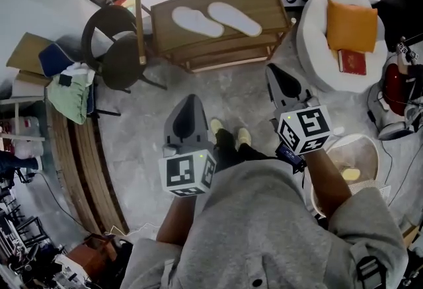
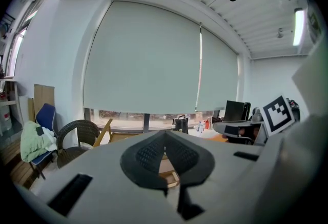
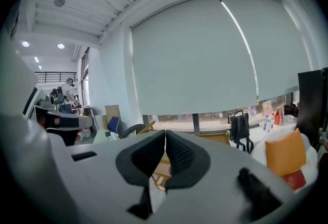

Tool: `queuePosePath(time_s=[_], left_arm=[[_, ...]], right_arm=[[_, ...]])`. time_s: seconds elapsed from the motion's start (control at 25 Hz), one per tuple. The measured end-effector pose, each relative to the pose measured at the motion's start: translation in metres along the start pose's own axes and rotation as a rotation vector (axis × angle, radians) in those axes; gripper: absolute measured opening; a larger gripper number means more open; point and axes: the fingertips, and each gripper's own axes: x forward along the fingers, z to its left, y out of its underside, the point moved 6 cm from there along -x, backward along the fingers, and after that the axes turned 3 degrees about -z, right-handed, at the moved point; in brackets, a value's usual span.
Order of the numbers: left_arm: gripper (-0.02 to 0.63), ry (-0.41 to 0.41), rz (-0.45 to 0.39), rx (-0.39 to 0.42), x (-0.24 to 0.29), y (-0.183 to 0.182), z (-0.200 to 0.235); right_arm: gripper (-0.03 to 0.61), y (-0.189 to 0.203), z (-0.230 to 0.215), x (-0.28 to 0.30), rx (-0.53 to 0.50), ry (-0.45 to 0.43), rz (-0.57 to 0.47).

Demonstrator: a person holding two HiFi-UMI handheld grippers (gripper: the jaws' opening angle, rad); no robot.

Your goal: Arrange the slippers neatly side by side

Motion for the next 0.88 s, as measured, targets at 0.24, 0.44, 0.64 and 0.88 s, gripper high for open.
queuePosePath(time_s=[0.24, 0.44, 0.64, 0.88], left_arm=[[0.014, 0.011, 0.003, -0.018, 0.031, 0.001, 0.023], [0.014, 0.017, 0.026, -0.035, 0.076, 0.0, 0.064], [0.014, 0.026, 0.051, -0.043, 0.13, -0.006, 0.1], [0.014, 0.047, 0.084, -0.052, 0.185, -0.011, 0.135]], right_arm=[[0.025, 0.002, -0.001, 0.031, -0.034, 0.009, 0.038], [0.025, 0.006, -0.007, 0.088, -0.078, 0.013, 0.094], [0.026, 0.008, -0.023, 0.15, -0.124, 0.002, 0.146], [0.028, 0.013, -0.042, 0.218, -0.135, 0.002, 0.205]])
